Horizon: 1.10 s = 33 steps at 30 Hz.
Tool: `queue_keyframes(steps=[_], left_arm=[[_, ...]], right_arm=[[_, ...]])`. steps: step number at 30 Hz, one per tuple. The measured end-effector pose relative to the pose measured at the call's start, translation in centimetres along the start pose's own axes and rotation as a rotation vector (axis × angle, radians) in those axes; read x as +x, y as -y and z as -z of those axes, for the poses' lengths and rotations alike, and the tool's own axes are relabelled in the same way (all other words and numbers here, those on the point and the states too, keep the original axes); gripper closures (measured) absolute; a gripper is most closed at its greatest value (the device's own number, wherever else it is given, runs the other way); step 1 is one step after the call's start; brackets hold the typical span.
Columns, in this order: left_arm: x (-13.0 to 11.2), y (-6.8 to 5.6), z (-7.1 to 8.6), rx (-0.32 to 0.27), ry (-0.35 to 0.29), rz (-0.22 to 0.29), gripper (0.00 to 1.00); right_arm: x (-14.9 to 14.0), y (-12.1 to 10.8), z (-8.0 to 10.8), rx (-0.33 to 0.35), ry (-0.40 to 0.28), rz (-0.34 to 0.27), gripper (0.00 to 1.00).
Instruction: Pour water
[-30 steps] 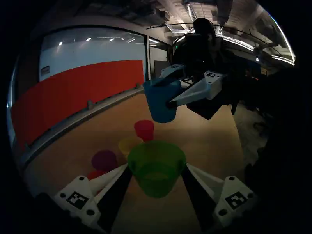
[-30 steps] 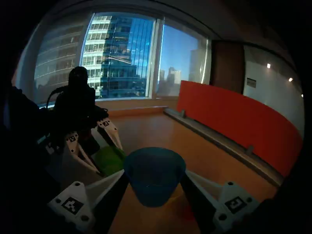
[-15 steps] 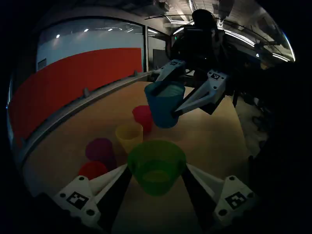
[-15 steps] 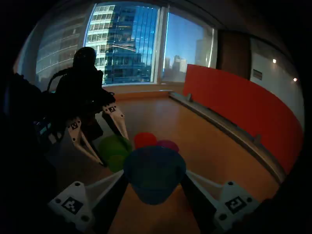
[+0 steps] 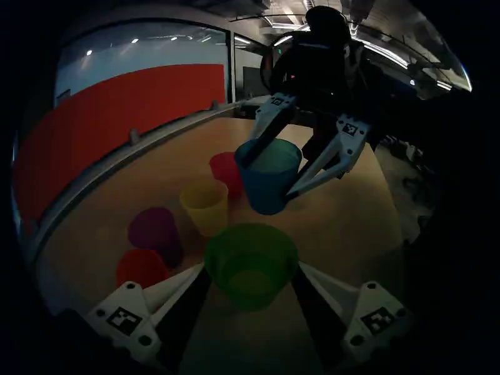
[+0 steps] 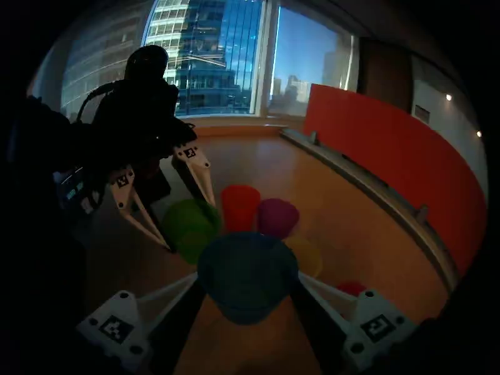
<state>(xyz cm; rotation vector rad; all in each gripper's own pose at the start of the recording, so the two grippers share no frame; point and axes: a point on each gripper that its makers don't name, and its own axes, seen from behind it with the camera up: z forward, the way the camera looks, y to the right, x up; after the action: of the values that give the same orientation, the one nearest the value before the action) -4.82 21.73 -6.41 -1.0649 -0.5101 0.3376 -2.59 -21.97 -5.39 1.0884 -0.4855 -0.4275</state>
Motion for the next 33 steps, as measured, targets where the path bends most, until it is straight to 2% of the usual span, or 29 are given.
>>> queue_keyframes(steps=[12, 33], left_arm=[[-1.5, 0.4, -1.0, -0.001, 0.012, 0.022, 0.15], [-3.2, 0.3, -1.4, -0.003, 0.017, 0.038, 0.15]], right_arm=[[-2.0, 0.4, -1.5, 0.009, 0.039, 0.010, 0.10], [-3.4, 0.9, -3.1, 0.002, 0.072, 0.021, 0.10]])
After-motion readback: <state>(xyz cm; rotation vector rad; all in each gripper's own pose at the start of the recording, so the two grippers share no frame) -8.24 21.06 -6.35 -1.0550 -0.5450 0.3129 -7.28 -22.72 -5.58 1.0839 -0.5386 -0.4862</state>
